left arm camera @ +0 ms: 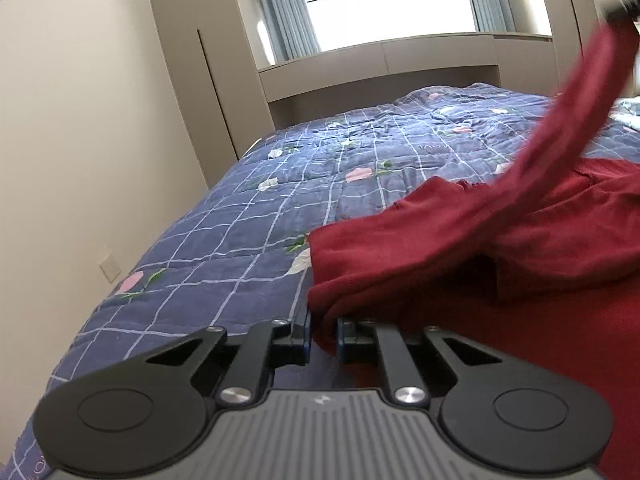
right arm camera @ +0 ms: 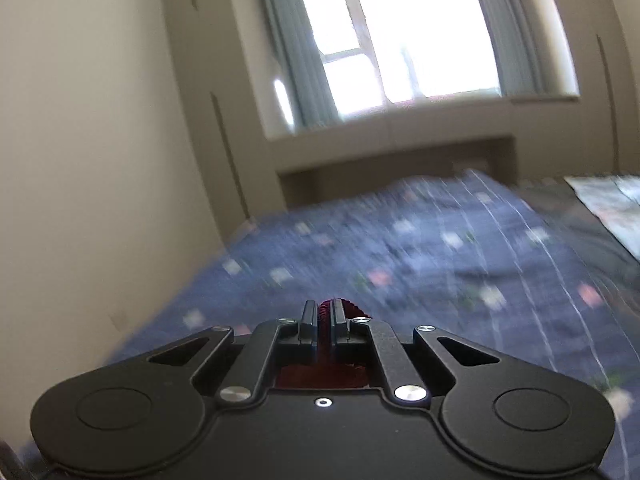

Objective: Fold small clothes

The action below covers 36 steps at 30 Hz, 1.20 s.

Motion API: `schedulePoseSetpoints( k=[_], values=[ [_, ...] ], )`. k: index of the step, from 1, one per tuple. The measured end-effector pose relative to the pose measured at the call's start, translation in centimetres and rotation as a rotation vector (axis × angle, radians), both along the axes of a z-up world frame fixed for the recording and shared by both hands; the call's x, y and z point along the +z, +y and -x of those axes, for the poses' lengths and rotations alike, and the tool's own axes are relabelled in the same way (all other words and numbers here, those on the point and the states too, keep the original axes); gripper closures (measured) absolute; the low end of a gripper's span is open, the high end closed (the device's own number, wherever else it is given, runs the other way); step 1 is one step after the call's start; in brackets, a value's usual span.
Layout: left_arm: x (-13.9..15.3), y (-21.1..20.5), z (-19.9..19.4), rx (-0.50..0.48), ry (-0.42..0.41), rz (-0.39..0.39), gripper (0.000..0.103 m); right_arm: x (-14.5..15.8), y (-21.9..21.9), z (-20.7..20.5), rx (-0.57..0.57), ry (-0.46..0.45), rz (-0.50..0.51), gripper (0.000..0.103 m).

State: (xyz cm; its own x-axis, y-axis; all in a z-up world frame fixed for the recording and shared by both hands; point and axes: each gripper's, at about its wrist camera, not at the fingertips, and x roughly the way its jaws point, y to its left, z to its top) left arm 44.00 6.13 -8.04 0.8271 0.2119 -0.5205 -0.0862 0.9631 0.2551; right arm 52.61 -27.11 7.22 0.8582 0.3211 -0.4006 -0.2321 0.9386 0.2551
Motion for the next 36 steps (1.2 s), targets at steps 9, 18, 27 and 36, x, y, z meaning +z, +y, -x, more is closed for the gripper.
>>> schedulePoseSetpoints(
  k=[9, 18, 27, 36],
  values=[
    [0.3, 2.0, 0.5, -0.028, 0.056, 0.114, 0.082, -11.3, -3.3, 3.5, -0.082, 0.239, 0.031, 0.098],
    [0.8, 5.8, 4.7, -0.052, 0.055, 0.238, 0.015, -14.0, -2.9, 5.6, -0.073, 0.223, 0.082, 0.083],
    [2.5, 7.9, 0.7, 0.072, -0.054, 0.492, 0.003, -13.3, -1.0, 6.3, -0.117, 0.079, 0.318, 0.016],
    [-1.0, 3.9, -5.2, 0.205, 0.058, 0.189, 0.005, -14.7, 1.3, 5.2, -0.160, -0.004, 0.535, 0.006]
  ],
)
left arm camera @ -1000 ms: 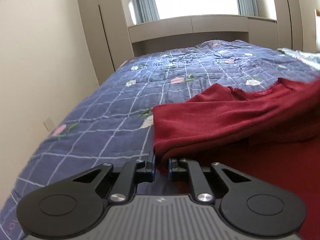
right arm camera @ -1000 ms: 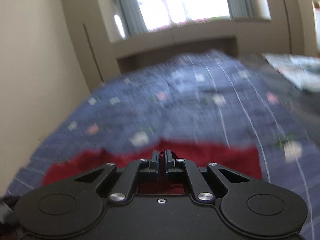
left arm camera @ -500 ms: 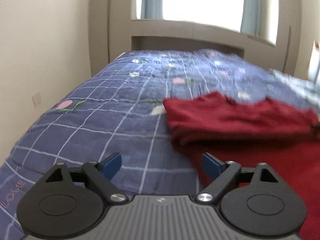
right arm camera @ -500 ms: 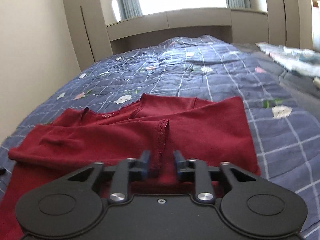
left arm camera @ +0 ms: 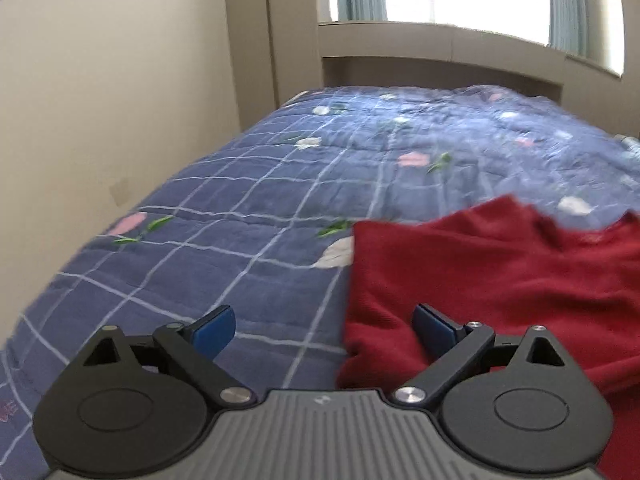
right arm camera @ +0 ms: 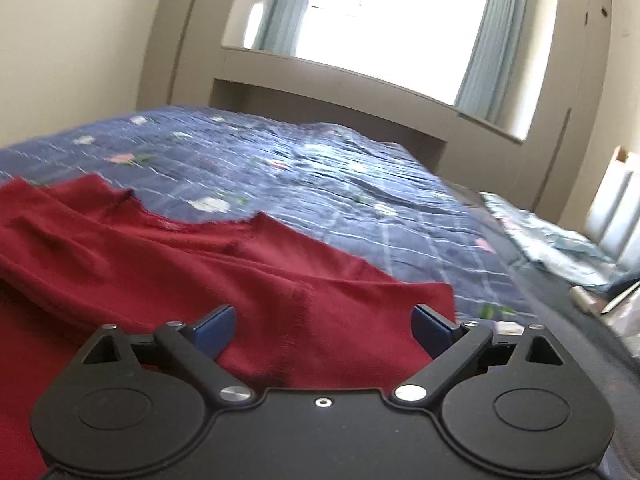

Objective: Fold small clothes

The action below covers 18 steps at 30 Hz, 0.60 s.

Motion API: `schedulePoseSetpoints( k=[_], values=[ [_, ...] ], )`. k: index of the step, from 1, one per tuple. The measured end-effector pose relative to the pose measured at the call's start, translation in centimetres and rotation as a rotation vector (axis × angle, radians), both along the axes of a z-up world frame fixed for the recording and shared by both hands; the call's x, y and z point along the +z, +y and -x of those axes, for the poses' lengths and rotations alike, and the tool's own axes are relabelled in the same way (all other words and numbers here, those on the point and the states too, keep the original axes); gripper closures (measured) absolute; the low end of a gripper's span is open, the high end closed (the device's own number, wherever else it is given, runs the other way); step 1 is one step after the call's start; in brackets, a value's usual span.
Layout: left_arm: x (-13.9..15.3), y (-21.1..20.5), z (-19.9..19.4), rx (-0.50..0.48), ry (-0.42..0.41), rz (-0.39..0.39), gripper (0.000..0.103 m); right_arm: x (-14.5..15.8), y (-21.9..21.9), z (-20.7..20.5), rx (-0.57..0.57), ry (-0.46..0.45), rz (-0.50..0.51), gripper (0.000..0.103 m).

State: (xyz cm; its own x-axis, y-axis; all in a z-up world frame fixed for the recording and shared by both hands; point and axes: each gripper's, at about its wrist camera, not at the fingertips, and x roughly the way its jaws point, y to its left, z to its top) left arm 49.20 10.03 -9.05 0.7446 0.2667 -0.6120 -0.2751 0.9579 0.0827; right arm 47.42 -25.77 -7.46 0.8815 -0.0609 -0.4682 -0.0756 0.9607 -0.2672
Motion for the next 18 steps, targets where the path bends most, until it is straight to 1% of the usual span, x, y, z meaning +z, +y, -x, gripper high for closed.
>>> schedulePoseSetpoints(
  k=[2, 4, 7, 12, 14, 16, 18],
  values=[
    [-0.4, 0.4, 0.4, 0.032, -0.010, 0.015, 0.005, -0.5, -0.4, -0.2, -0.041, 0.006, 0.020, 0.004],
    [-0.5, 0.8, 0.5, 0.053, -0.009, 0.029, 0.007, -0.8, -1.1, -0.5, -0.067, 0.022, -0.007, 0.001],
    [-0.6, 1.2, 0.4, 0.069, -0.001, 0.042, 0.007, -1.1, -1.7, -0.9, -0.082, 0.044, -0.043, 0.001],
    [-0.7, 1.7, 0.2, 0.080, 0.001, 0.062, 0.004, -1.4, -1.8, -0.9, -0.086, 0.047, -0.057, 0.001],
    [-0.3, 1.9, 0.6, 0.087, -0.011, 0.085, 0.001, -1.1, -2.1, -0.8, -0.083, 0.054, -0.086, 0.001],
    [0.5, 2.2, 1.4, 0.087, -0.023, 0.120, 0.000, -0.2, -2.6, 0.0, -0.094, 0.067, -0.115, 0.001],
    [1.5, 2.1, 2.7, 0.065, -0.042, 0.154, 0.000, 0.9, -3.0, 1.7, -0.085, 0.043, -0.124, 0.001]
  ],
)
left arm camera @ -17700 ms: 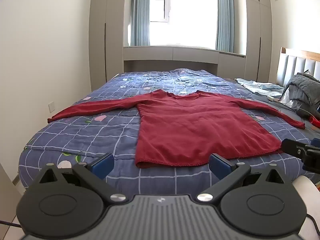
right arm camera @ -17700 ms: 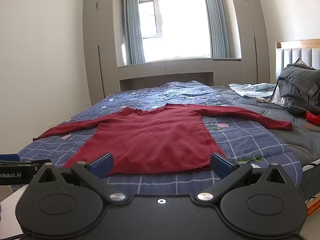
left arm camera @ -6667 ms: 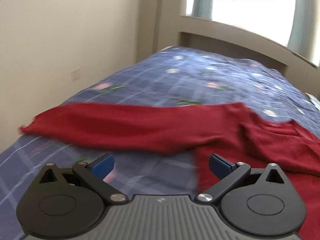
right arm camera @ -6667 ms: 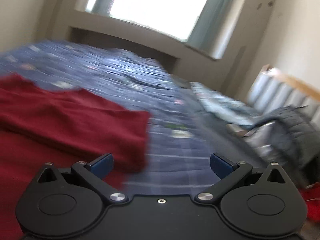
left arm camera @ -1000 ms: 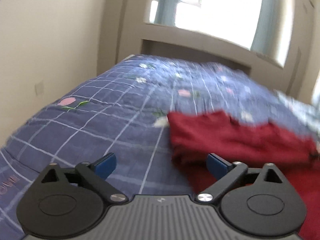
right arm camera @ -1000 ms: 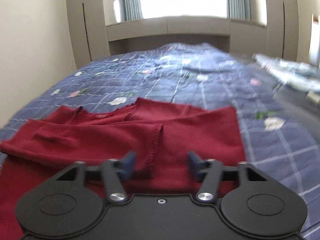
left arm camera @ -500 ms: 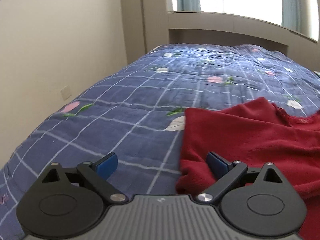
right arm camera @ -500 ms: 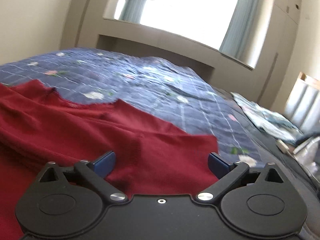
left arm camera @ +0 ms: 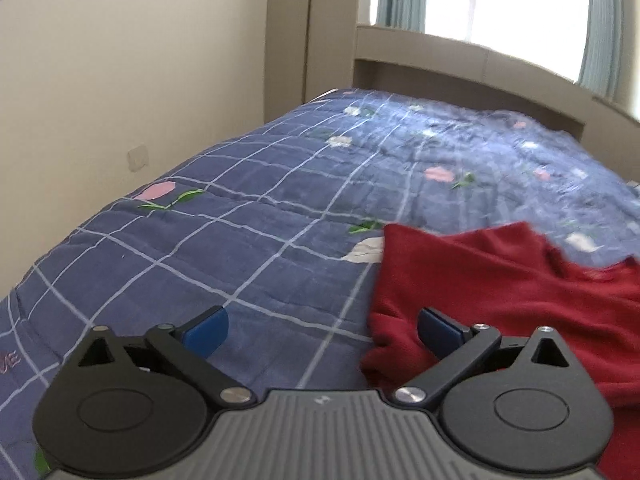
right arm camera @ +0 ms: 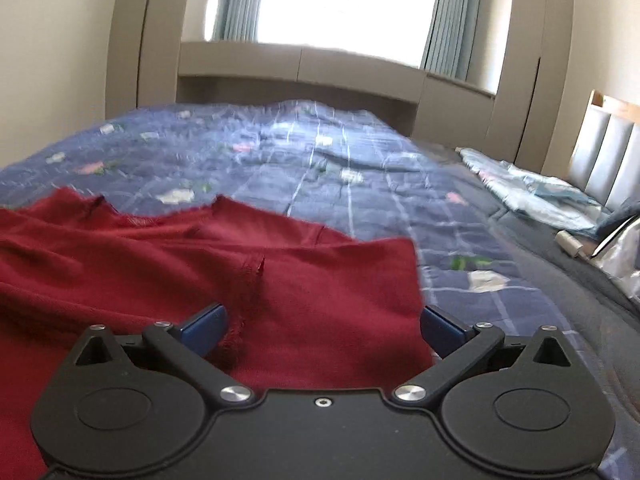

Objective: Fold small clothes
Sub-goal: 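Move both grippers over the folded sweater toward its hem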

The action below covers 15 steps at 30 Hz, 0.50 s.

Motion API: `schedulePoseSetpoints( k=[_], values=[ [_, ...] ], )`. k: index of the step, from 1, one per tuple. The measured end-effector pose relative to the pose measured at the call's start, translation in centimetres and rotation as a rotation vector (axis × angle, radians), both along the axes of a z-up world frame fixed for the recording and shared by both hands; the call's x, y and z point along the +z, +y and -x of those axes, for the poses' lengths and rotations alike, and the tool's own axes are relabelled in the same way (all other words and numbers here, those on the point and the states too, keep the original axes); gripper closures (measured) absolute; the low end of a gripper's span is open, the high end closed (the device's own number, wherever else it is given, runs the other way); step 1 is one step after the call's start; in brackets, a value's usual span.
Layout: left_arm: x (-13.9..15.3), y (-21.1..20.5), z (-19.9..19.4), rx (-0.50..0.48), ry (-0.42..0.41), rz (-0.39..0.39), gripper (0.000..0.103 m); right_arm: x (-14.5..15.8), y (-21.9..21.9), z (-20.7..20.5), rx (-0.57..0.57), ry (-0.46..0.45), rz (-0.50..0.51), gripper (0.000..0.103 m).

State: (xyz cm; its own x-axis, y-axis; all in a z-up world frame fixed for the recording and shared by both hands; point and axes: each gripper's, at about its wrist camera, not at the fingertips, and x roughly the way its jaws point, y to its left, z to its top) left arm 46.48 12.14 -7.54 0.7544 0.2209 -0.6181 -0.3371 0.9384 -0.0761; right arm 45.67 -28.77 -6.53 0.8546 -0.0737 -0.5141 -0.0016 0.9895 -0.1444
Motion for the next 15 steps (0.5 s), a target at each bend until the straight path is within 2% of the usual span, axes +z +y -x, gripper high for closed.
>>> schedulePoseSetpoints(
  k=[3, 8, 15],
  values=[
    [1.6, -0.5, 2.5, -0.023, -0.031, 0.011, 0.000, 1.6, -0.5, 3.5, 0.042, -0.034, 0.018, 0.001],
    [4.0, -2.2, 8.3, -0.111, -0.058, -0.021, 0.000, 3.6, -1.2, 10.4, 0.114, -0.060, 0.041, 0.001],
    [4.8, -4.8, 16.9, -0.249, -0.032, -0.051, 0.000, 3.8, -1.6, 20.0, 0.174, -0.021, -0.003, 0.001]
  ],
)
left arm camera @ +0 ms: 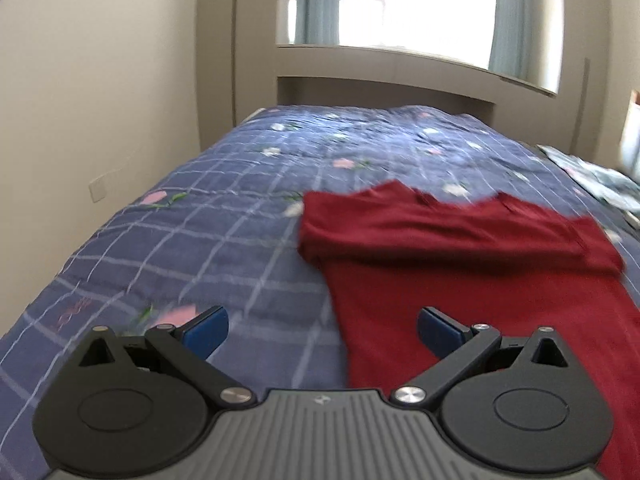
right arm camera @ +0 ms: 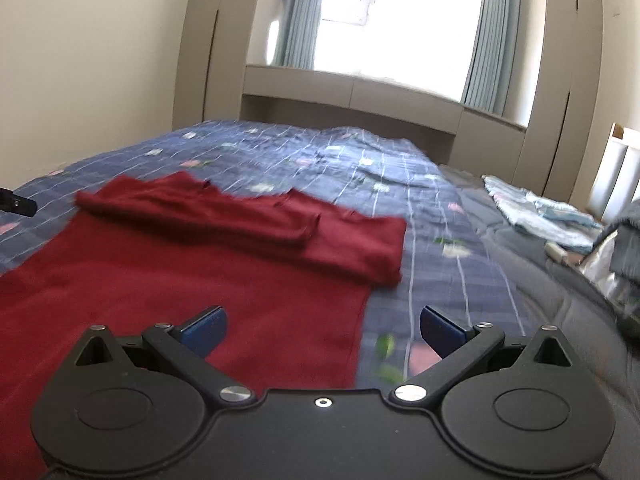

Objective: Fold small clothes
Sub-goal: 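Move both grippers over the folded sweater toward its hem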

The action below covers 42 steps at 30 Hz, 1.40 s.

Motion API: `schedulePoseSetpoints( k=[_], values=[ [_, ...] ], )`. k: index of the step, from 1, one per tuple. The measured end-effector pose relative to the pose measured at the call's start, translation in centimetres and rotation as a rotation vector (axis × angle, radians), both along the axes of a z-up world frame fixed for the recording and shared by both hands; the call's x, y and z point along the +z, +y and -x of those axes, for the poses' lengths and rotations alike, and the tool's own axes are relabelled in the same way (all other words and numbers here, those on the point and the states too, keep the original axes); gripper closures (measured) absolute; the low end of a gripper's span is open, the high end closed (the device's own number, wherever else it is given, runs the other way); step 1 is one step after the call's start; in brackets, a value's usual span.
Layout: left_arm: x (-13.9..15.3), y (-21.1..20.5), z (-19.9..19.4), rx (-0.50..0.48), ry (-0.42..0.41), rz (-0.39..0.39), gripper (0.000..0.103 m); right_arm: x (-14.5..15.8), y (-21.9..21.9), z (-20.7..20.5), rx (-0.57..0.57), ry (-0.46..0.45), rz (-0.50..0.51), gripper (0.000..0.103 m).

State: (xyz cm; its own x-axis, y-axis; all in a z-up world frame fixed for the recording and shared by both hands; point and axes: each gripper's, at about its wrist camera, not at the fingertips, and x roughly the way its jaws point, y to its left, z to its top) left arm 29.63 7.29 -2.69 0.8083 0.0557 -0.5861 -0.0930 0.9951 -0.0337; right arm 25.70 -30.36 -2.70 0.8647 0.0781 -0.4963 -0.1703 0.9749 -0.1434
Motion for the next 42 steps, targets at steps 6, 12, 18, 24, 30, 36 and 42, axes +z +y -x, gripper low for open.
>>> schedulePoseSetpoints(
  k=[6, 12, 18, 24, 30, 36, 42],
  values=[
    [-0.1, -1.8, 6.1, -0.083, 0.012, 0.008, 0.000, -0.2, 0.3, 6.2, 0.028, 0.033, -0.031, 0.001],
    [-0.2, -3.2, 10.6, -0.158, -0.001, 0.003, 0.000, 0.0, 1.5, 11.2, 0.088, 0.027, -0.024, 0.001],
    [-1.0, -4.4, 13.8, -0.236, 0.008, -0.034, 0.000, -0.5, 3.0, 14.9, 0.172, 0.023, 0.055, 0.001],
    [-2.4, -5.5, 16.0, -0.303, 0.040, -0.088, 0.000, -2.3, 4.4, 16.5, 0.217, 0.066, 0.125, 0.001],
    [-3.1, -7.1, 17.1, -0.376, 0.041, -0.159, 0.000, -4.3, 5.7, 16.2, 0.214, 0.075, 0.247, 0.001],
    [-3.4, -9.5, 17.8, -0.473, 0.030, -0.204, 0.000, -5.0, 6.9, 15.7, 0.199, -0.031, 0.361, 0.003],
    [-3.9, -11.9, 17.4, -0.547, 0.022, -0.235, 0.000, -4.7, 6.9, 15.5, 0.279, -0.058, 0.348, 0.059]
  ],
)
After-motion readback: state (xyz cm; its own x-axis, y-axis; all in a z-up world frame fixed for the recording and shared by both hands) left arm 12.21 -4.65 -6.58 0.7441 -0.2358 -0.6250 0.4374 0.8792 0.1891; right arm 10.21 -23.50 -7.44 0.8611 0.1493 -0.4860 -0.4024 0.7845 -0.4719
